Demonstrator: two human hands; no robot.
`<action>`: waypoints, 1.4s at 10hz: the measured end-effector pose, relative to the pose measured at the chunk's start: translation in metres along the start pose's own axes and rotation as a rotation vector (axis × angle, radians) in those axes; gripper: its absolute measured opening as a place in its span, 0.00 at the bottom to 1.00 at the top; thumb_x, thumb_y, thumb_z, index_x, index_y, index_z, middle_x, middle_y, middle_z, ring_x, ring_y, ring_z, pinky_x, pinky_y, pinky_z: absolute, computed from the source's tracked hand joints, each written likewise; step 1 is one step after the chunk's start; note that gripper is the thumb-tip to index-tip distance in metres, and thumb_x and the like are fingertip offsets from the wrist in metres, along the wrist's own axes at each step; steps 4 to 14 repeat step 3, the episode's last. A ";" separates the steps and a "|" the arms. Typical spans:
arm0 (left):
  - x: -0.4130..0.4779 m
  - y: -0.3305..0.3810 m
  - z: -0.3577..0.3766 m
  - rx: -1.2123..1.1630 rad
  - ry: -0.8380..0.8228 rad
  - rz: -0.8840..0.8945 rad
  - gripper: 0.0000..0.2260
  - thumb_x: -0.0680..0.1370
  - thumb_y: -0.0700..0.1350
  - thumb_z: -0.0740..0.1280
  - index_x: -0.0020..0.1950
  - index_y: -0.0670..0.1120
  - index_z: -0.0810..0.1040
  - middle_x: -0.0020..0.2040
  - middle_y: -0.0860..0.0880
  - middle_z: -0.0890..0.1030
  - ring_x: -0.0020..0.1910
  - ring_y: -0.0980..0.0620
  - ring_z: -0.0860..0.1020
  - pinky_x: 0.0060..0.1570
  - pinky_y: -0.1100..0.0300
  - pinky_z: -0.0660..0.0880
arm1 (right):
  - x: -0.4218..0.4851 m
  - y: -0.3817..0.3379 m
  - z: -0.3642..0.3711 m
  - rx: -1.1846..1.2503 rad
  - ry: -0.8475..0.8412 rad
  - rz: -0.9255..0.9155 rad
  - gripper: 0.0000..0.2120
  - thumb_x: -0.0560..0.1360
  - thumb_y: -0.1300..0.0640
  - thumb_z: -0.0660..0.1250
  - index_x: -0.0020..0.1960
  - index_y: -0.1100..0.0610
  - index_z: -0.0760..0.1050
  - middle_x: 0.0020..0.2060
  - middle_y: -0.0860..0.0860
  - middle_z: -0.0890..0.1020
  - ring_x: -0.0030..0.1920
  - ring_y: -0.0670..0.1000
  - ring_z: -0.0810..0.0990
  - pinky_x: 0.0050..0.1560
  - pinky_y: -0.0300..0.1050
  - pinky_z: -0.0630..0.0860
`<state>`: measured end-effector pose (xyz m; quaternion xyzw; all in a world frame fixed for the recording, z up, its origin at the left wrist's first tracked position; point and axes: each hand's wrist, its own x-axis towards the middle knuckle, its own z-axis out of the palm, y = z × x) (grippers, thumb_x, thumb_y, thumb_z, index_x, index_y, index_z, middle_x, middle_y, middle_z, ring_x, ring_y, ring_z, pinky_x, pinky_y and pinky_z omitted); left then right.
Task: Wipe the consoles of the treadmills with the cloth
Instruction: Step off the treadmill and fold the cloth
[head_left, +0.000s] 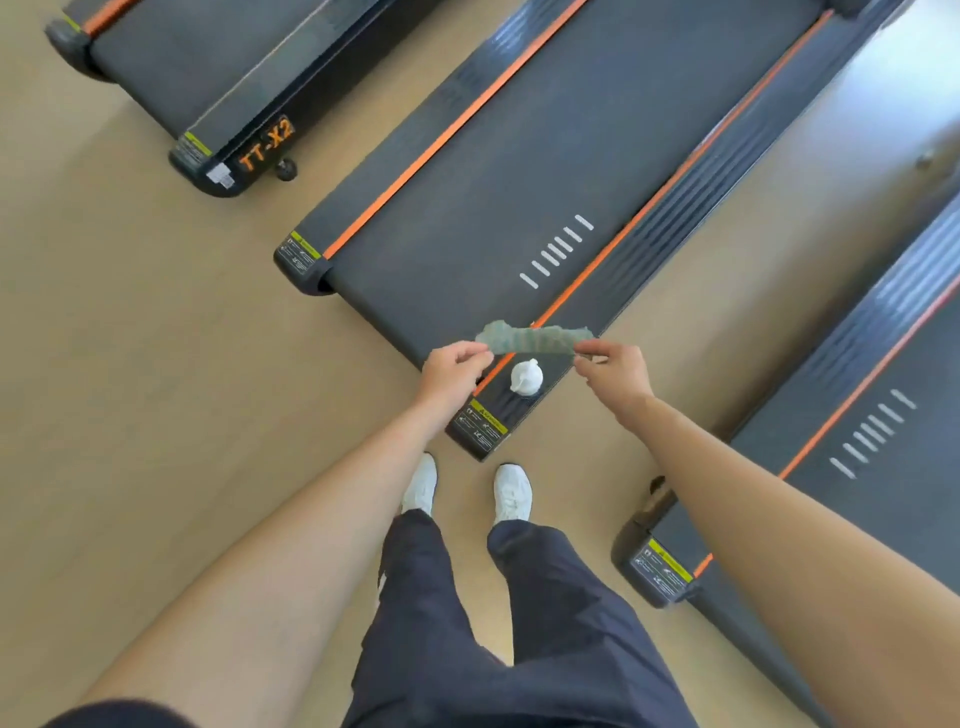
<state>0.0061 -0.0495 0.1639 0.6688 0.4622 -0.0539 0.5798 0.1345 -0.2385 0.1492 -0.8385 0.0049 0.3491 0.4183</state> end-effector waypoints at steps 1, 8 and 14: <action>0.029 -0.027 0.013 0.033 -0.054 -0.126 0.10 0.78 0.44 0.70 0.59 0.45 0.83 0.47 0.50 0.83 0.43 0.55 0.78 0.50 0.57 0.76 | 0.022 0.025 0.020 -0.048 -0.028 0.082 0.15 0.76 0.59 0.69 0.62 0.55 0.81 0.44 0.51 0.80 0.37 0.48 0.76 0.39 0.38 0.72; 0.063 -0.092 0.029 0.260 -0.339 -0.370 0.04 0.81 0.45 0.67 0.55 0.51 0.78 0.50 0.50 0.77 0.51 0.50 0.74 0.49 0.59 0.70 | 0.044 0.102 0.074 -0.161 -0.230 0.334 0.19 0.77 0.55 0.68 0.68 0.52 0.77 0.53 0.51 0.80 0.49 0.52 0.79 0.58 0.48 0.78; 0.063 -0.092 0.029 0.260 -0.339 -0.370 0.04 0.81 0.45 0.67 0.55 0.51 0.78 0.50 0.50 0.77 0.51 0.50 0.74 0.49 0.59 0.70 | 0.044 0.102 0.074 -0.161 -0.230 0.334 0.19 0.77 0.55 0.68 0.68 0.52 0.77 0.53 0.51 0.80 0.49 0.52 0.79 0.58 0.48 0.78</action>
